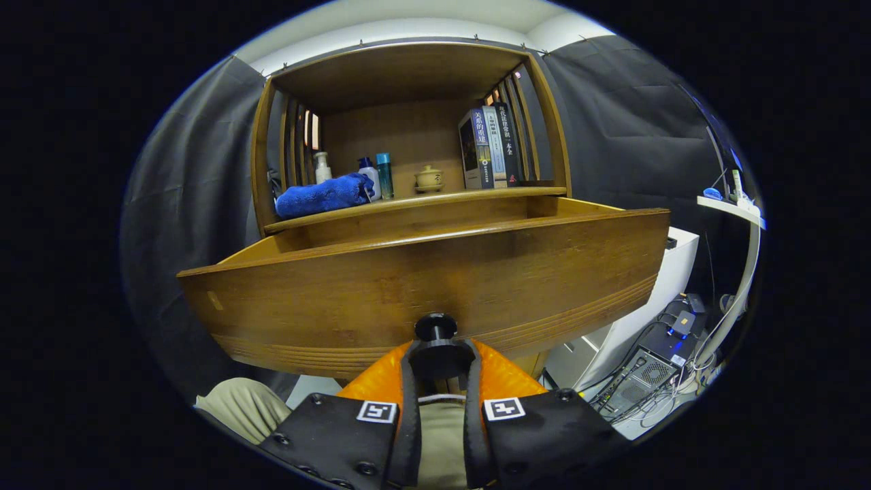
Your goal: Pull open the drawer, take out the items inside it, and place them on the countertop above the cabinet.
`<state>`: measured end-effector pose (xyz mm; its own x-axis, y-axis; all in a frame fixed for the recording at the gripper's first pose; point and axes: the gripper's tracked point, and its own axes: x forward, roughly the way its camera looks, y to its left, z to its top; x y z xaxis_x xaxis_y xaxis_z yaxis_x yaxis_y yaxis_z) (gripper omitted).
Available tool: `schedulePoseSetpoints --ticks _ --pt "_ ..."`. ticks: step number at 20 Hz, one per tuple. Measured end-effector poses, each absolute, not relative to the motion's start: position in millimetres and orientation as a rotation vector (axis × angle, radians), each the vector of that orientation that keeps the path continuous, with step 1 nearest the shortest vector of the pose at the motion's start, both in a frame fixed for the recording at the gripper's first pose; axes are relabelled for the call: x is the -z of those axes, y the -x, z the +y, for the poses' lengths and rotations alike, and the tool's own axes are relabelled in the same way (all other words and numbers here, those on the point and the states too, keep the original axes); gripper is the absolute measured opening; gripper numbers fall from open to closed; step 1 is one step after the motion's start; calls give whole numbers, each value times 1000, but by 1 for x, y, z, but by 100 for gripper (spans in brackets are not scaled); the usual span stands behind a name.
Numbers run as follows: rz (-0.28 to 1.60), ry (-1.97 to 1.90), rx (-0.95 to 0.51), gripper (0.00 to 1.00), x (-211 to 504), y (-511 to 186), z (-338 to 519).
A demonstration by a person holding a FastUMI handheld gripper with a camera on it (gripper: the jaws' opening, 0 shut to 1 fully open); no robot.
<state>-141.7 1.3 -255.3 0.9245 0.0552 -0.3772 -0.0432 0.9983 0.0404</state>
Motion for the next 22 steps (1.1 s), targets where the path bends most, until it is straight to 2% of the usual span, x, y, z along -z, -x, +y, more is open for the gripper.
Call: schedulePoseSetpoints --ticks 2,4,8,14,22 --pt "398 -38 -50 45 254 143 1" --pt "379 -19 -39 50 244 140 -1" --pt "368 -8 -41 100 222 138 1" --pt "323 -18 -65 99 175 140 6" --pt "263 -48 -51 99 129 109 10"
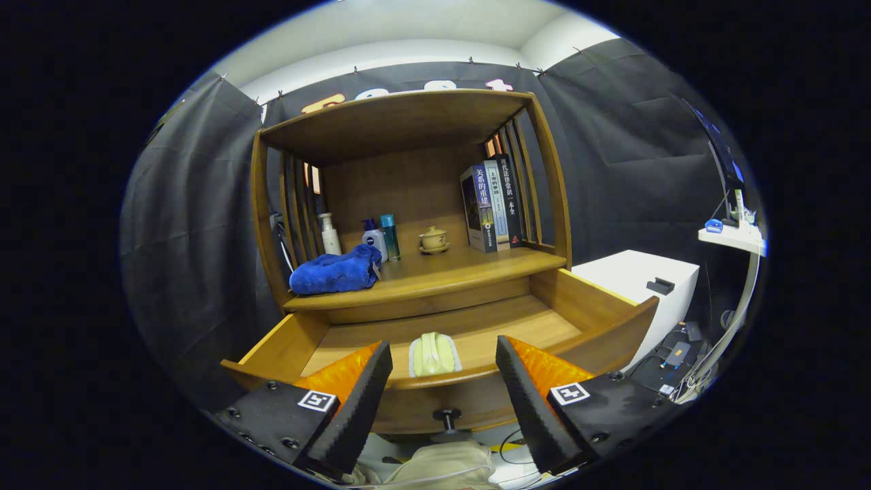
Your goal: Pull open the drawer, take out the items inside it, and place them on the countertop above the cabinet.
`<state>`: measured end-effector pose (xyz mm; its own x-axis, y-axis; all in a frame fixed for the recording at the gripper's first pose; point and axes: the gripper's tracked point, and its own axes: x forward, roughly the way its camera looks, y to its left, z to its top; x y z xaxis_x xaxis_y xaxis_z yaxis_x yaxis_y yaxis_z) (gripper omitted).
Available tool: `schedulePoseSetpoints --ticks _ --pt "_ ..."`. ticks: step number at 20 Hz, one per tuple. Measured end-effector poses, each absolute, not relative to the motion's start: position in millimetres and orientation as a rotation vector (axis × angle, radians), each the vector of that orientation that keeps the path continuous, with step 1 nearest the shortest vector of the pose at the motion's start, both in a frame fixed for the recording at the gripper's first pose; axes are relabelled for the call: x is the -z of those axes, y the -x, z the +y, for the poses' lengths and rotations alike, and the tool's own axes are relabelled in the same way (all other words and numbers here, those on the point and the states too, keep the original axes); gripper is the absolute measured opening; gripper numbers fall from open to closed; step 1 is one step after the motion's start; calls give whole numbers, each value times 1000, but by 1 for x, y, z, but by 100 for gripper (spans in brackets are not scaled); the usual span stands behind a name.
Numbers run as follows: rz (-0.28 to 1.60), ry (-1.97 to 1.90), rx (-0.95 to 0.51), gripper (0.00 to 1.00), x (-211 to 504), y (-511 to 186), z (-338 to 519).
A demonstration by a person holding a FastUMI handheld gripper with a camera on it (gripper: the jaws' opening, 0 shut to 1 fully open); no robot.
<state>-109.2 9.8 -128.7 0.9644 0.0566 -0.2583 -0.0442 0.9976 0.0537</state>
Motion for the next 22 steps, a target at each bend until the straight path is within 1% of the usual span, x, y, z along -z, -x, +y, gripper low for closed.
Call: schedulePoseSetpoints --ticks 5,10,14,18,22 --pt "281 -35 -91 98 110 71 24" --pt "375 7 -111 99 110 34 30" --pt "481 69 -110 99 125 10 32" --pt "579 98 -142 99 150 -5 43" --pt "746 104 -164 99 180 -15 48"
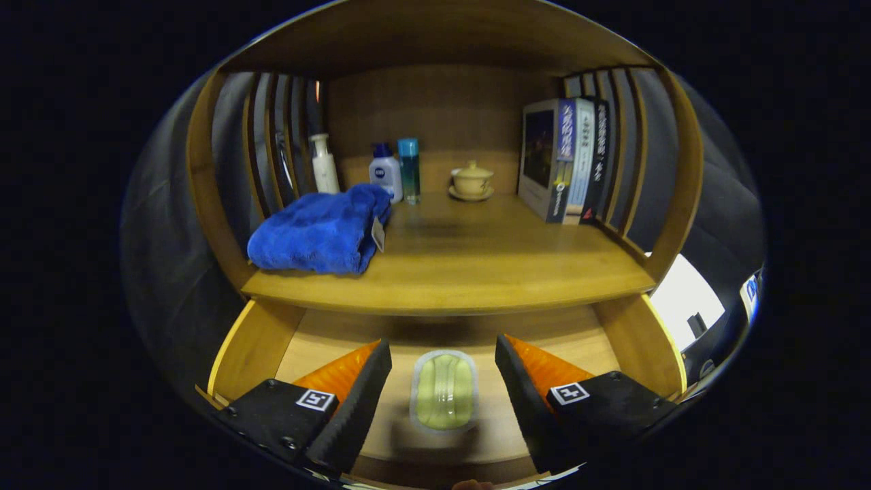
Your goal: Pull open the drawer, take out the items inside it, and place them on the countertop above the cabinet.
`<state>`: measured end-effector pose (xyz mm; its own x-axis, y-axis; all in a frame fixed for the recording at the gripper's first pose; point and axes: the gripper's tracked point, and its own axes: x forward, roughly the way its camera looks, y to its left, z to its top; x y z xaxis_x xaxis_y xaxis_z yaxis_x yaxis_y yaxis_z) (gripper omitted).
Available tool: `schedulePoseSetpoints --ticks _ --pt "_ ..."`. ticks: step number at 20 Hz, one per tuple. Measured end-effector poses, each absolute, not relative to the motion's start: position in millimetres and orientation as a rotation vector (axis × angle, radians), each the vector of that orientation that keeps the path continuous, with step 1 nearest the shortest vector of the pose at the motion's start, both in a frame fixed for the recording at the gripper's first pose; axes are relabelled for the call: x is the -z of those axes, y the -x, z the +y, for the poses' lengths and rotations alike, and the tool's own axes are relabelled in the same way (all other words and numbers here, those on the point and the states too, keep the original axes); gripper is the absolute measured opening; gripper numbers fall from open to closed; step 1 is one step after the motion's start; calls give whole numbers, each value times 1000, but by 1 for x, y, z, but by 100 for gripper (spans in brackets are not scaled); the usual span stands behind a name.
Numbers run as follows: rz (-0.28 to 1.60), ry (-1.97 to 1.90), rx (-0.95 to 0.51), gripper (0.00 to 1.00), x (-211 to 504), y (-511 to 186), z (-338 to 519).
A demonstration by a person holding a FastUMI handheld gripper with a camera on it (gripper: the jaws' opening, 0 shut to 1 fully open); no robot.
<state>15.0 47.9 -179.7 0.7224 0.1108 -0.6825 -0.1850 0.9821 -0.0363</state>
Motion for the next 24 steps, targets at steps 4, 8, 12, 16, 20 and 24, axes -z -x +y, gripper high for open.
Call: schedulePoseSetpoints --ticks 4,8,12,16,20,24 --pt "875 139 -140 99 204 -21 42" --pt "989 136 -132 99 219 -26 43" --pt "1099 133 -97 94 235 -23 36" --pt "1189 126 -94 75 248 -15 34" --pt "1236 115 -95 32 250 -11 35" --pt "1220 90 -118 23 228 -3 38"
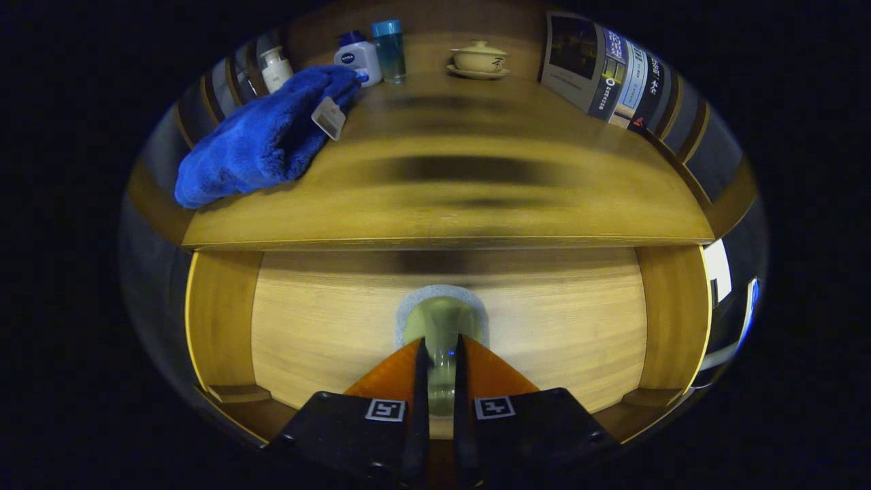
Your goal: Pull open the drawer, take out the items inside it, and place them on the countertop above the cabinet.
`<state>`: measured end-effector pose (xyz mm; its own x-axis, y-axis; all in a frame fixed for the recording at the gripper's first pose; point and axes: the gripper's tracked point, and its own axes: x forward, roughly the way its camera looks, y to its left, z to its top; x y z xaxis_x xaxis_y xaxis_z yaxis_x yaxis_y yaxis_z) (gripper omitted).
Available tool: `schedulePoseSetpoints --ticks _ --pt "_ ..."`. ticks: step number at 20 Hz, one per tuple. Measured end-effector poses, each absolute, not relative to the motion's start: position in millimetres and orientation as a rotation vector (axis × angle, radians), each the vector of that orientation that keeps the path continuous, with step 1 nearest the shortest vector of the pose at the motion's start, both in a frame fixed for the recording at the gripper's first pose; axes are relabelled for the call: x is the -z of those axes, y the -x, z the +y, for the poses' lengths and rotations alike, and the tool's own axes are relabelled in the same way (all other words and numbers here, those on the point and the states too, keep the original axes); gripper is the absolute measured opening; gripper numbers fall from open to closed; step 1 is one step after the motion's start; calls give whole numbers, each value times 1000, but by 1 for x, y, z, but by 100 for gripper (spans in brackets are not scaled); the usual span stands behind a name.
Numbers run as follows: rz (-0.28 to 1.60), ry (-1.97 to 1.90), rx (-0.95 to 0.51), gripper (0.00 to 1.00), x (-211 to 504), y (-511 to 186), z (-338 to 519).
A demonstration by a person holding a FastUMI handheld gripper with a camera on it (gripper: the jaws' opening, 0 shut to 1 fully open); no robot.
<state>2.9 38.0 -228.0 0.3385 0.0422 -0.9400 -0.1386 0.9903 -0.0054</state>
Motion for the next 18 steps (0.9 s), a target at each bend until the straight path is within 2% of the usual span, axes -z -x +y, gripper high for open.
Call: schedulePoseSetpoints --ticks 9,18 --pt "1126 116 -167 23 135 4 39" --pt "1038 148 -158 23 78 -46 51"
